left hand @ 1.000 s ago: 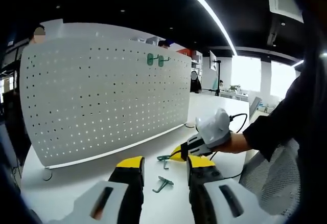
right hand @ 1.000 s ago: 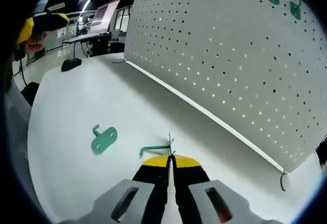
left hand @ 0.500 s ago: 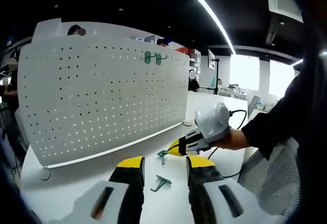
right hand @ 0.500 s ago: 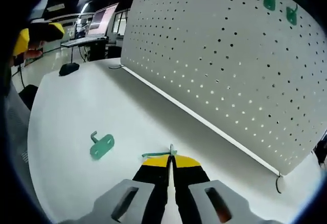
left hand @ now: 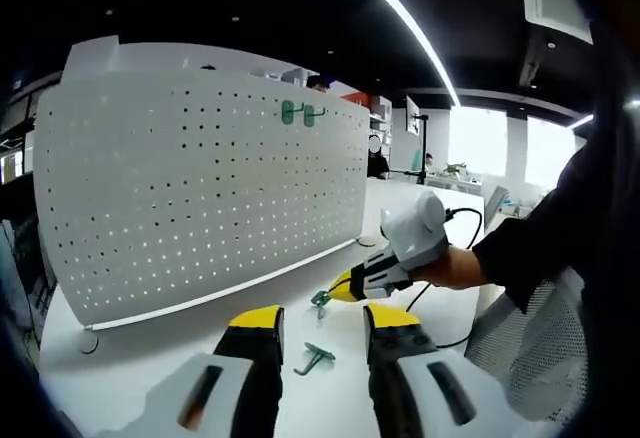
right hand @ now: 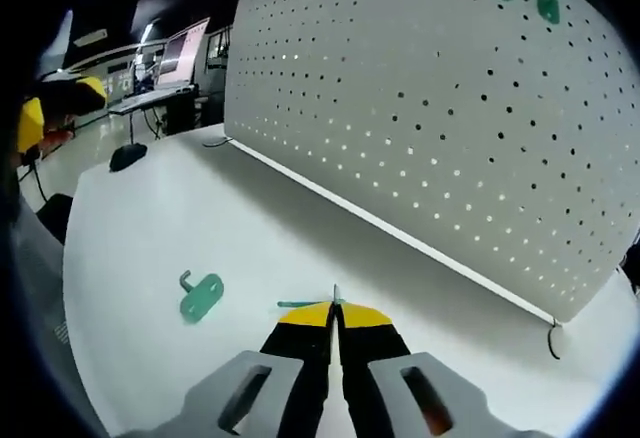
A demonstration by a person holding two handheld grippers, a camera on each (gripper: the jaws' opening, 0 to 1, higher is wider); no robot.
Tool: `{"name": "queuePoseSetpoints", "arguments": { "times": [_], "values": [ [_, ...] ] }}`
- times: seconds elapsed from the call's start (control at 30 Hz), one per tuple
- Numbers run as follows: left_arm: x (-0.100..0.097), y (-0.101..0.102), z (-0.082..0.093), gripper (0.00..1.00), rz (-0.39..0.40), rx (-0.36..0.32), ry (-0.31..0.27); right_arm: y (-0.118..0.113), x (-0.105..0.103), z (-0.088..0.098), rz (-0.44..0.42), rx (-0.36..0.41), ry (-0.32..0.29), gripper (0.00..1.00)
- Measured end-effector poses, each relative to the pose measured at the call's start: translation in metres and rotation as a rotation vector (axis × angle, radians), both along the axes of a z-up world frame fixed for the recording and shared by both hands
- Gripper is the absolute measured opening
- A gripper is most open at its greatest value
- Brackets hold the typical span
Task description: Insert the hook assembly into the mounting plate slot until the hook locks in place.
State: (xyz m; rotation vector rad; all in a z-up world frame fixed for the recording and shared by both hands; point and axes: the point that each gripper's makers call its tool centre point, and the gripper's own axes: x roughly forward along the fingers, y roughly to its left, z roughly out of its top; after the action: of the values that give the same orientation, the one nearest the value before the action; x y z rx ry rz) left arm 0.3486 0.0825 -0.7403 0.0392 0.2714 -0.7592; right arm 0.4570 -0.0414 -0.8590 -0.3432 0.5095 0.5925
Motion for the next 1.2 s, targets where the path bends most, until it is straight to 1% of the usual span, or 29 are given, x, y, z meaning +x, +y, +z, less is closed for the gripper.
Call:
{"name": "queuePoseSetpoints", "arguments": {
  "times": [0.2,0.37,0.77,0.97,1.17,1.2],
  "values": [
    [0.0,0.0,0.001,0.33,-0.001,0.001,-0.005,0.0,-0.001,0.001,-0.006,0.007,0.017,0.0],
    [-0.001,-0.004,0.002,0.33,-0.014,0.005,-0.012,0.001,-0.005,0.009,-0.006,0.012,0.019,0.0],
    [-0.006,-0.021,-0.002,0.33,-0.09,0.068,-0.035,0.009,-0.016,0.029,0.009,0.05,0.039,0.0],
    [-0.006,-0.025,-0.006,0.33,-0.115,0.1,-0.04,0.017,-0.028,0.035,0.032,0.062,0.064,0.0],
    [-0.006,-0.032,-0.011,0.33,-0.147,0.144,-0.053,0.021,-0.043,0.048,0.045,0.09,0.085,0.0],
    [-0.006,-0.033,-0.011,0.33,-0.151,0.15,-0.055,0.021,-0.045,0.049,0.05,0.093,0.096,0.0]
  ]
}}
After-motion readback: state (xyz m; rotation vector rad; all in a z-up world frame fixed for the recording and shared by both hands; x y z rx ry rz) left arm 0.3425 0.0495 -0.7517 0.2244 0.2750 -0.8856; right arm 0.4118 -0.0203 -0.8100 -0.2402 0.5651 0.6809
